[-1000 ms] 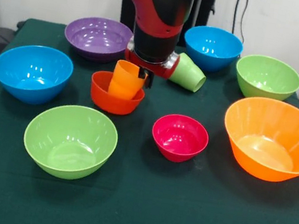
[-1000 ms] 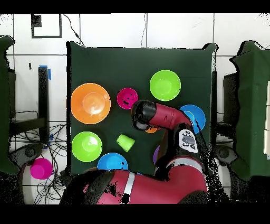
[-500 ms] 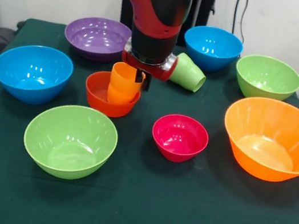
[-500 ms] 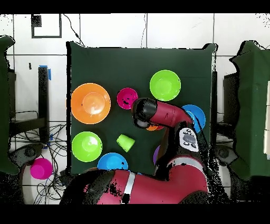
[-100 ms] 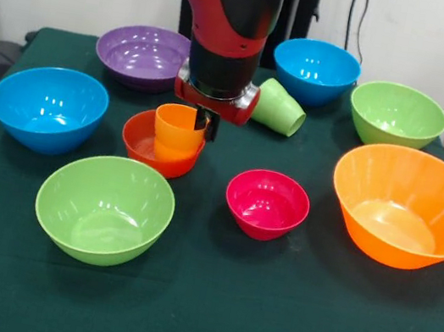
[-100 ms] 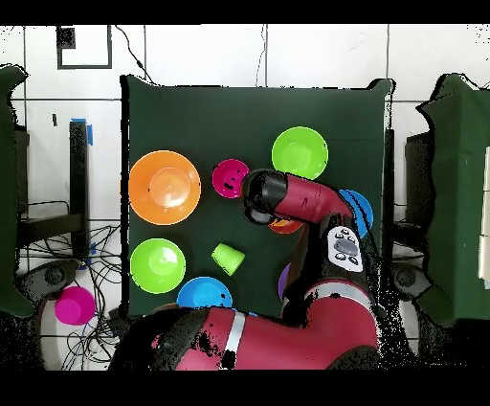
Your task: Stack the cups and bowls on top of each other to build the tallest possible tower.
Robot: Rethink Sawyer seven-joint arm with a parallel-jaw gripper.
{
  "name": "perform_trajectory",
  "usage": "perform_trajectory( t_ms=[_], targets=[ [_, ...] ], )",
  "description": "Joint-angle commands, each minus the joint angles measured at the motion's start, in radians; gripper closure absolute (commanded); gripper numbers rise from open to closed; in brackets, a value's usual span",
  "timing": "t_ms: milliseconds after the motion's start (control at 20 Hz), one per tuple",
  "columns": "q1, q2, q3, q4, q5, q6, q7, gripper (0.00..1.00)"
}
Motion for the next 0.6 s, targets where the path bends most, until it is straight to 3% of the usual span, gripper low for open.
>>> perform_trajectory(
  t_ms=[50,600],
  targets=[
    [-0.012,0.01,0.076,-0.077,-0.049,0.084,-0.013,1.0],
    [-0.046,0.048,0.053,-0.062,-0.079,0.032,-0.027,1.0]
  ],
)
